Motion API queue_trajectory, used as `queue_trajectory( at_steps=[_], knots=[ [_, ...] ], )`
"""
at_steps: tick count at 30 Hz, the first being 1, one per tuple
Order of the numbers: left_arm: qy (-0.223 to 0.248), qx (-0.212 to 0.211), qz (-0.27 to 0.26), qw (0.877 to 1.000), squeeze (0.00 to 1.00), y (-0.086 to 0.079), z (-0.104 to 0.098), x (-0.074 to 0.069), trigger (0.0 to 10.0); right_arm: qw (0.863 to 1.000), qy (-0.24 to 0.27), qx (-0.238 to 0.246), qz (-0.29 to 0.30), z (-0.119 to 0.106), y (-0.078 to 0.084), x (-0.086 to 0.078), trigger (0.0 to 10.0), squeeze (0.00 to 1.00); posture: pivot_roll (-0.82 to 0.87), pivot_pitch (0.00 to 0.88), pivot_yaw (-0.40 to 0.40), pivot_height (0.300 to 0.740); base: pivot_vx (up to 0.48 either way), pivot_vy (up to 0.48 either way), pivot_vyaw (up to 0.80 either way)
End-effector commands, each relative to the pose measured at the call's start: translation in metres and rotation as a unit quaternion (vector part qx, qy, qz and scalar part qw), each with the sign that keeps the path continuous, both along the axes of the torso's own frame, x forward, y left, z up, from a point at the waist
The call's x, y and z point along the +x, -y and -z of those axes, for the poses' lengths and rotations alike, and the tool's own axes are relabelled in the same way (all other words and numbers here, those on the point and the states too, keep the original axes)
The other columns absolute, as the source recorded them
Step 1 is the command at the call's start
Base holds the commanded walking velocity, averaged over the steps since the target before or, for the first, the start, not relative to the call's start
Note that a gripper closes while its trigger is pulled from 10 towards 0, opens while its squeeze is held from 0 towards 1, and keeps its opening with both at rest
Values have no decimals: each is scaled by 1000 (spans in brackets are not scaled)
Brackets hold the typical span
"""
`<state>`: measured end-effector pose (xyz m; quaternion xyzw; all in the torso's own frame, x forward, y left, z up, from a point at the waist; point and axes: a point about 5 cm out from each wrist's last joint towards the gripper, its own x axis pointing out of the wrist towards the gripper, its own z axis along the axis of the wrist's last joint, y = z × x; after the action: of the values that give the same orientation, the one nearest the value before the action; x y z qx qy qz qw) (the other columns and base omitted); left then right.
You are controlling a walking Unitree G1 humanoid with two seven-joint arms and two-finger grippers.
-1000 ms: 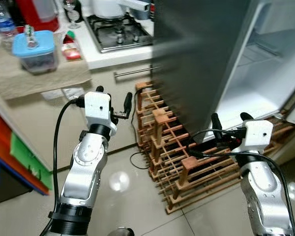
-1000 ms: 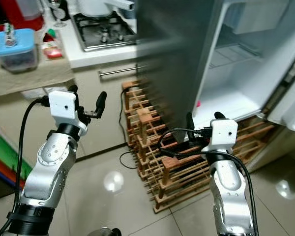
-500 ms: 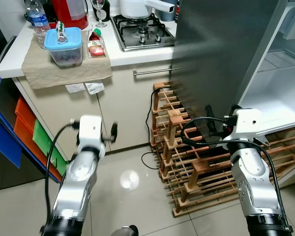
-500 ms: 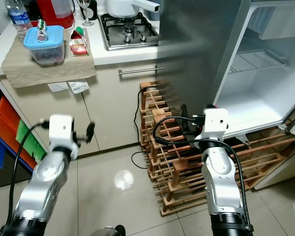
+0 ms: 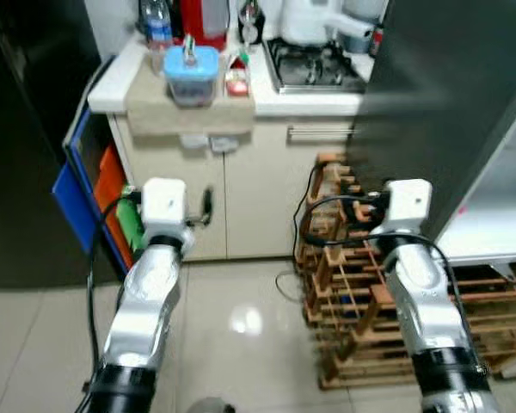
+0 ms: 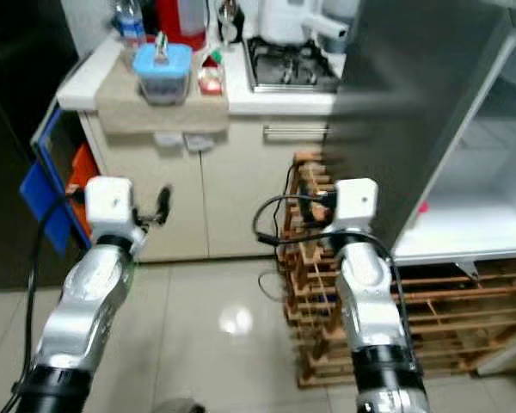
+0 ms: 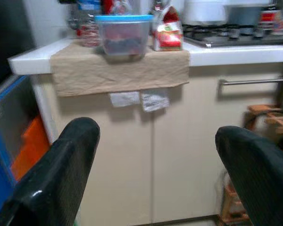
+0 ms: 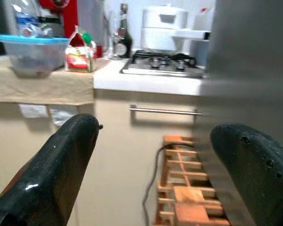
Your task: Restocking fridge
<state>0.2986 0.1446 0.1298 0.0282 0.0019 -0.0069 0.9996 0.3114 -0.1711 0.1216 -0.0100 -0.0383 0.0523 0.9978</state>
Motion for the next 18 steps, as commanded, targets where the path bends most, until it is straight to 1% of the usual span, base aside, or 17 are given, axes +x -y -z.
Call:
queue_trajectory(
  at_steps=[1,2,3,4,5,7,9,11,12,14,15,16,17,18],
  knots=[
    [6,6,1,1000,0,2,-3,0,10000,1000,-1,6,9,0,5,-1,10000,137,-43,0,-10,740,0,480,563],
    [6,6,1,1000,0,2,-3,0,10000,1000,-1,6,9,0,5,-1,10000,137,-43,0,-10,740,0,480,563],
    [5,12,1,1000,0,3,-3,0,10000,1000,-2,8,15,1,7,-1,10000,137,-45,0,-11,740,0,0,563],
    [2,17,0,1000,0,4,-2,4,10000,999,-17,12,34,5,12,0,10000,82,-49,0,-10,740,0,0,0],
    [2,17,0,1000,0,4,-2,4,10000,999,-17,12,34,5,12,0,10000,82,-49,0,-10,740,0,0,0],
    [12,14,9,1000,0,4,-8,11,10000,999,-5,6,35,1,11,0,10000,47,-49,0,-7,740,0,0,0],
    [25,7,20,999,0,6,-14,14,10000,999,4,2,38,-1,10,1,10000,43,-49,0,-7,740,0,0,0],
    [30,2,23,999,0,6,-17,15,10000,999,11,-4,36,-3,8,1,10000,43,-50,0,-2,740,442,0,0],
    [42,-3,16,999,0,6,-23,19,10000,999,30,-8,22,-9,2,1,10000,47,-53,0,3,740,442,0,0],
    [47,-8,10,999,0,7,-28,23,10000,999,40,-7,8,-13,-5,1,10000,55,-54,0,6,740,441,0,0],
    [47,-8,10,999,0,7,-28,23,10000,999,40,-7,8,-13,-5,1,10000,55,-54,0,6,740,439,0,0],
    [49,-11,13,999,0,9,-29,24,10000,999,42,-9,1,-14,-7,2,10000,90,-54,0,6,740,442,0,613],
    [55,-5,34,998,0,20,-31,27,10000,999,47,-15,-1,-18,-9,4,10000,94,-51,0,9,740,439,0,538],
    [55,-5,34,998,0,20,-31,27,10000,999,47,-15,-1,-18,-9,4,10000,94,-51,0,9,740,439,0,538]
  ],
)
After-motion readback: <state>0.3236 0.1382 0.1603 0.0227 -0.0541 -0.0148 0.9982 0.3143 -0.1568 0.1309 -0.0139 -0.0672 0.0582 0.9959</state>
